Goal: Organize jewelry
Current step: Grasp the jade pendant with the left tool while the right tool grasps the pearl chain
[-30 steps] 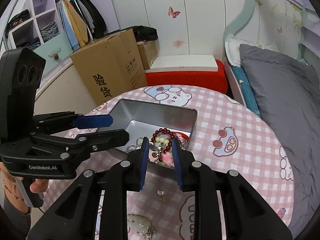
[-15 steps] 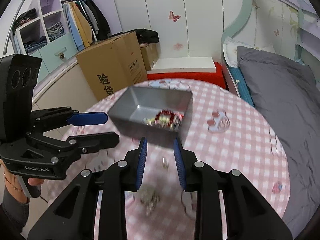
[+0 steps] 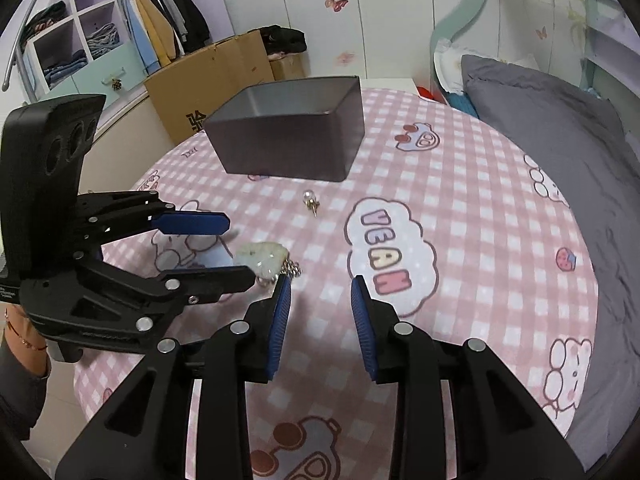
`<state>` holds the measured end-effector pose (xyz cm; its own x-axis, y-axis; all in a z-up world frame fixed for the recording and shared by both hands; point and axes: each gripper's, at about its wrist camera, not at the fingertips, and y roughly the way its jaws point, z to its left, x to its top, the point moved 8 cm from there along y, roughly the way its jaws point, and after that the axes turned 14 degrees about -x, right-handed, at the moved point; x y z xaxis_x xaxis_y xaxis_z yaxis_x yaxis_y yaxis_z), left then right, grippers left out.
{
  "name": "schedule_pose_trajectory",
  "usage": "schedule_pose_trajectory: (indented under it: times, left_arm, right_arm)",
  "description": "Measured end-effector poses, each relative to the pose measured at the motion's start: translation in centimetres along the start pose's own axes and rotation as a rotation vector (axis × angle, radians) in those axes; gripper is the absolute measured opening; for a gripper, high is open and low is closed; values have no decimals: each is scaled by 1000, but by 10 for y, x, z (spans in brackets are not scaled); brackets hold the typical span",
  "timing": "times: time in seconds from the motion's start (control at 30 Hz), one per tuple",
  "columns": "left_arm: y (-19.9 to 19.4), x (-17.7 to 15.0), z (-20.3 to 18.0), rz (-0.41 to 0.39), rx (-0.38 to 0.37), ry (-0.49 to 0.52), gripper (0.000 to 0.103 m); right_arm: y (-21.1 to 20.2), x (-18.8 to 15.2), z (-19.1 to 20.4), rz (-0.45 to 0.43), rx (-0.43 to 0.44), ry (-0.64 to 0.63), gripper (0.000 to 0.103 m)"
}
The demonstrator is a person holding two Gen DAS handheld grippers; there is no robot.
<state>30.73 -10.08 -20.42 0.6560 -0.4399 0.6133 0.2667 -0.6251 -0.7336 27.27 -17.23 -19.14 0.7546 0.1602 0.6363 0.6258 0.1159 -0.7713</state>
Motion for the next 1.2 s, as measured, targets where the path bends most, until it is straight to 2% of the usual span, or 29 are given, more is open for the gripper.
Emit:
schedule_pose_trajectory:
  times: [0.17,0.27,0.33,0.43,0.7,0.97,1.0,1.07,1.2]
  left_arm:
    - [11,-3,5,16,11,-10,58]
    - [14,-3,3,19,31,21,55]
    - [14,-4,3,21,41,37,39]
    - [12,-4,4,18,27,26,30]
    - [1,-8,10,-12,-3,-19,29]
    - [-23,-13,22,-50,-7,-61,29]
    - [-24,-13,22,-52,-8,-62,29]
    - [-29,-12,22,-60,-10,-64,29]
    - [-36,-8,19,-77,-25,-65,29]
  right_arm:
    - [3,-7,0,4,8,-2,30]
    - [5,-9,2,8,12,-8,30]
    - [7,-10,4,9,16,-11,30]
    - [9,-10,7,10,14,-23,31]
    - [13,-8,18,7,-10,-55,34]
    - [24,-6,37,-6,-98,-157,35]
    - [25,-5,38,-8,-105,-165,32]
    - [27,-5,41,-12,-115,-197,9]
    - [28,-4,43,-1,-133,-224,7]
